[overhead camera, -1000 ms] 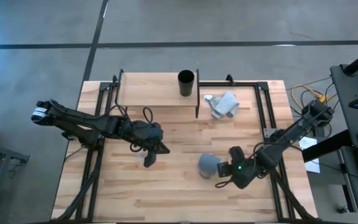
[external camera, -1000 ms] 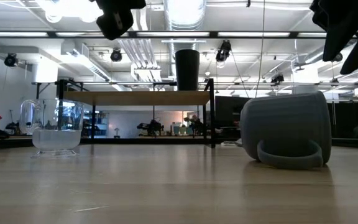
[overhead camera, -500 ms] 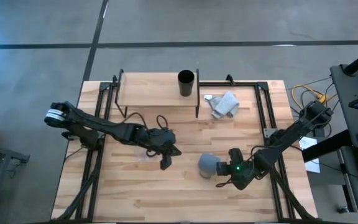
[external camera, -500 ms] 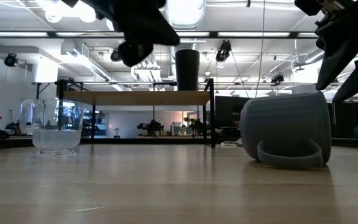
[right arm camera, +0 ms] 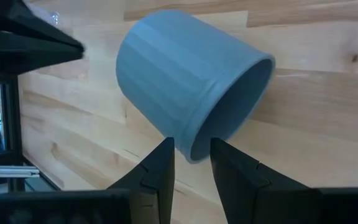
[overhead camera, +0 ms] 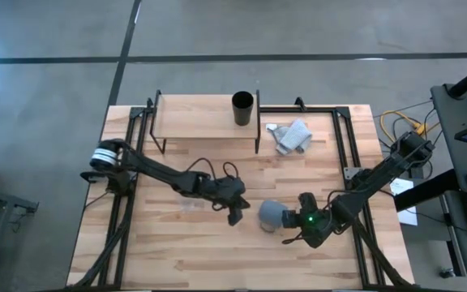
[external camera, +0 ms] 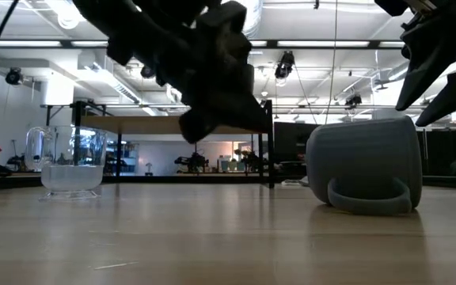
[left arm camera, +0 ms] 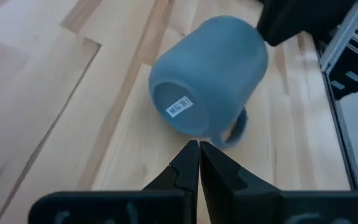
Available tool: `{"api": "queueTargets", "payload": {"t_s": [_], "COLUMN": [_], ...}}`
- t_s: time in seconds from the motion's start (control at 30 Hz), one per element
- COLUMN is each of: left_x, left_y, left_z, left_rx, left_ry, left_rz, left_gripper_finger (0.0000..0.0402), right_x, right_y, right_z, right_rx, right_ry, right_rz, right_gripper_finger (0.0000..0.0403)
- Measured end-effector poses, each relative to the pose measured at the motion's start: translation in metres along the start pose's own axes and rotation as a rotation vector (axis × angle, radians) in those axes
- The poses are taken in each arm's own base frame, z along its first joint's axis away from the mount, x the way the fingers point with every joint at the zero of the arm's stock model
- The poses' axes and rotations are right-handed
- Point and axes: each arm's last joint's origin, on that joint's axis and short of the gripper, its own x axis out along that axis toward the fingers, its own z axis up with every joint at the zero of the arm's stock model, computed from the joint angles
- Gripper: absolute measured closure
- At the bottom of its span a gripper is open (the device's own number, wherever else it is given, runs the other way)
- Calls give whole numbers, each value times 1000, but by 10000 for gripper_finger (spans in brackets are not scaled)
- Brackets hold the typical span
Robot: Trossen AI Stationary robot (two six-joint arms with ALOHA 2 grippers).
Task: Stack small to large cups/mugs on shelf
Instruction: Put the blue mug on the shelf
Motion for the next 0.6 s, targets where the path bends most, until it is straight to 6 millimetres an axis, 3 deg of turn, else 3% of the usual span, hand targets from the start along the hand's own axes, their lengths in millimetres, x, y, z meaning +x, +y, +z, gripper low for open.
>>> {"api": "queueTargets", "payload": {"t_s": [0.3, 0.6], "left_x": [28, 31], "left_y": [6, 6], "left_z": [1, 13], "left_rx": [-17, -17], "left_ry": [-24, -52], "left_rz": [-18, -31], "left_gripper_finger": [402, 402], "right_x": [0, 2], "right_y": [0, 0], "right_z": [1, 5], "right_rx": [-10, -9], "right_ry": [-44, -107], "right_rz": [24, 48], "right_gripper_finger": [307, 307]}}
